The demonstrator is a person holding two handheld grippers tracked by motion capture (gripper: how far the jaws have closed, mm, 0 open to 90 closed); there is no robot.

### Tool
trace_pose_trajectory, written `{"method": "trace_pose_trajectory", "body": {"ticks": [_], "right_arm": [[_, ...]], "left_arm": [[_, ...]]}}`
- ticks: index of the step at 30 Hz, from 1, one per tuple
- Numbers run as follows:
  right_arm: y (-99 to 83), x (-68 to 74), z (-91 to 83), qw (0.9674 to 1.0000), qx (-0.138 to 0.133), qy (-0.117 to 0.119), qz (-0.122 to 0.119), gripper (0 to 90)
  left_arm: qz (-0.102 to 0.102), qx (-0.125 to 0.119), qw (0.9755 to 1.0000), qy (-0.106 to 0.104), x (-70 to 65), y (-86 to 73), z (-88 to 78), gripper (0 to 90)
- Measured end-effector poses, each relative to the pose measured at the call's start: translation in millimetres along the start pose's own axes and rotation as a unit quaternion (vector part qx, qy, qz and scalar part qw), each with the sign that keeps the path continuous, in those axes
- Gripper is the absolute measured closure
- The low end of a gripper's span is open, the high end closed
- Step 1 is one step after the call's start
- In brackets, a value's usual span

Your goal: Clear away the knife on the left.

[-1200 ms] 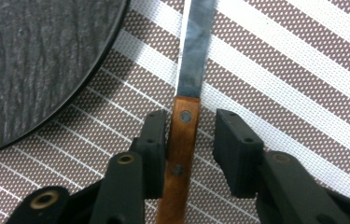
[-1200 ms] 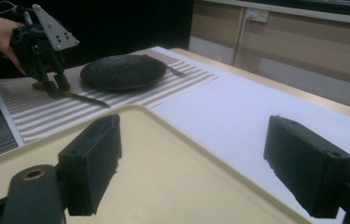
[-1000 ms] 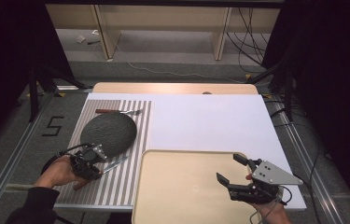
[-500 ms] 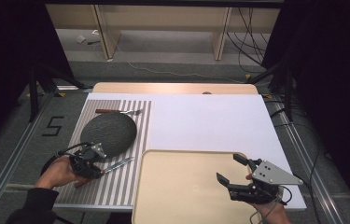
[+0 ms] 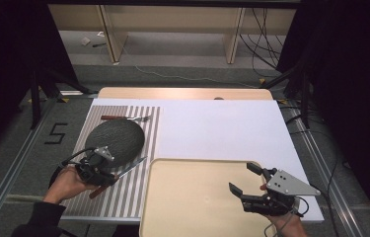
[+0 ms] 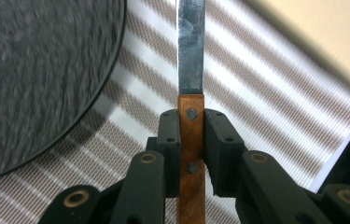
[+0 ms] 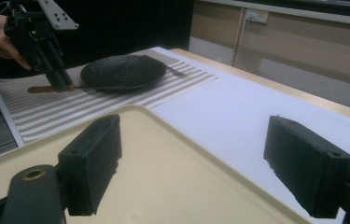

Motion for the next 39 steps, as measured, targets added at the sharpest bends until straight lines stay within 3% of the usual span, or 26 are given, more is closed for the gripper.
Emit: {"method": "trace_pose_trajectory", "body": {"ticks": [6,10,13,15,22,25,30,32,34,35,39], "right_arm": [[0.0,0.0,0.1,1.0000,0.000,0.000,0.001,20.1],[-0.1,-0.1,0.1,1.0000,0.000,0.000,0.001,20.1],[-0.1,-0.1,0.2,1.0000,0.000,0.000,0.000,20.1],[-0.1,-0.1,0.3,1.0000,0.000,0.000,-0.001,20.1],[-0.1,-0.1,0.5,1.0000,0.000,0.000,0.000,20.1],[-0.1,-0.2,0.2,1.0000,0.000,0.000,0.000,20.1],[-0.1,0.0,0.2,1.0000,0.000,0.000,0.000,20.1],[-0.1,0.1,0.3,1.0000,0.000,0.000,0.000,20.1],[-0.1,0.1,0.3,1.0000,0.000,0.000,0.000,20.1],[-0.1,0.0,0.4,1.0000,0.000,0.000,0.000,20.1],[-0.1,0.0,0.4,1.0000,0.000,0.000,0.001,20.1]], "left_arm": [[-0.029,-0.043,0.9986,0.011,-1.6,6.1,-12.0,76.8],[-0.054,-0.093,0.9939,0.024,-0.7,11.2,-33.8,76.9],[-0.060,-0.115,0.9907,0.040,-3.1,14.0,-47.2,76.9],[-0.064,-0.129,0.9888,0.039,-6.3,16.4,-53.4,76.9],[-0.071,-0.167,0.9832,0.020,-23.1,27.6,-64.7,76.9],[-0.081,-0.181,0.9801,-0.003,-31.5,31.3,-63.2,76.9],[-0.081,-0.186,0.9788,-0.024,-47.8,36.9,-56.8,76.9],[-0.088,-0.191,0.9770,-0.037,-53.3,39.1,-56.2,76.9],[-0.103,-0.203,0.9725,-0.049,-57.4,41.7,-57.2,76.9],[-0.103,-0.207,0.9713,-0.057,-59.9,43.1,-57.5,77.0],[-0.100,-0.210,0.9704,-0.067,-70.2,46.7,-55.4,77.0]]}}
Point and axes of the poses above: each handheld gripper's, and its own axes: z roughly forward along the jaws, y roughly out of its top, x roughly to its left, the point moved 5 cm from there along z, roughly forward along the jaws, and after that the axes turned 5 degrees about y, right-handed, at the moved point
